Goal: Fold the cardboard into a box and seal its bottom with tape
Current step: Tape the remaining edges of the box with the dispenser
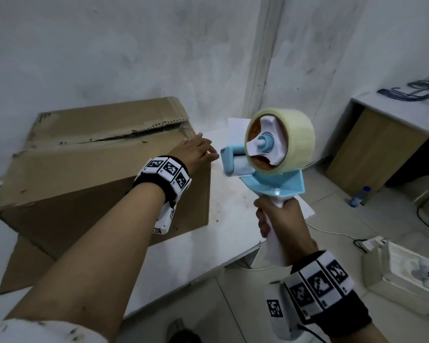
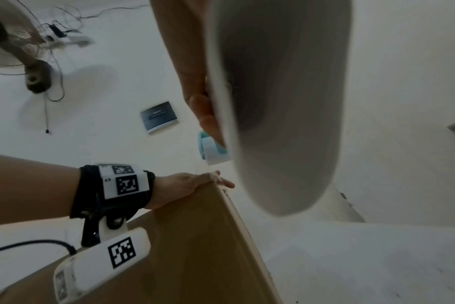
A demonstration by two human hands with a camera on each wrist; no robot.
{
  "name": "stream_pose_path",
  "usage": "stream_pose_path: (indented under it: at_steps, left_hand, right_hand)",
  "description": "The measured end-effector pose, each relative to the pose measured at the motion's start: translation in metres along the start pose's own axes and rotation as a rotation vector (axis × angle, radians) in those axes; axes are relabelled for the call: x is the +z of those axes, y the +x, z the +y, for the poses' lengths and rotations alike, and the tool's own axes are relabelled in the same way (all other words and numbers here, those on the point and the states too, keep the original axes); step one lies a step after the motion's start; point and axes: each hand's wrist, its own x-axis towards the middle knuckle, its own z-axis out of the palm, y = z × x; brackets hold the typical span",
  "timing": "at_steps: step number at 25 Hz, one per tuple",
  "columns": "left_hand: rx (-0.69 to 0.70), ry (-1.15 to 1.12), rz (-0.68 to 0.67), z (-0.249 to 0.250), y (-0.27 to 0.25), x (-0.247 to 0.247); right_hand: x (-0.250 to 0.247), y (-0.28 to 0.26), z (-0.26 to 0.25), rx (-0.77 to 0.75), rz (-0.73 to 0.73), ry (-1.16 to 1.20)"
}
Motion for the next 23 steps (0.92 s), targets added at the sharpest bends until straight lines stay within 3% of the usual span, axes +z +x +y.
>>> stream_pose_path:
  at_steps: [4, 7, 11, 14, 18, 20, 23]
  left_hand:
    - [0.011, -0.026, -0.028, -0.003, -0.003, -0.003]
    - [0.014, -0.009, -0.055, -0.003, -0.002, -0.004]
    - [0.018, 0.016, -0.075, -0.007, 0.002, -0.003]
    - [0.021, 0.018, -0.067, -0.007, 0.001, -0.001]
    - [0.006, 0.038, -0.056, -0.003, -0.001, -0.003]
    - [-0.009, 0.021, -0.077, -0.003, -0.001, -0.004]
    - [-0.01, 0.055, -0.074, -0.002, 0.001, -0.006]
  right_hand:
    - [0.012, -0.005, 0.007, -0.33, 0.103, -0.322]
    - [0.012, -0.001, 0.009, -0.443, 0.154, -0.417]
    - [0.003, 0.007, 0.012, -0.336, 0.012, -0.261]
    - [0.006, 0.014, 0.017, -0.356, 0.084, -0.269]
    - [0.017, 0.035, 0.005, -0.337, 0.219, -0.557]
    - [0.025, 0.038, 0.001, -0.349, 0.188, -0.4]
    - [0.031, 0.032, 0.001, -0.304, 0.011, -0.108]
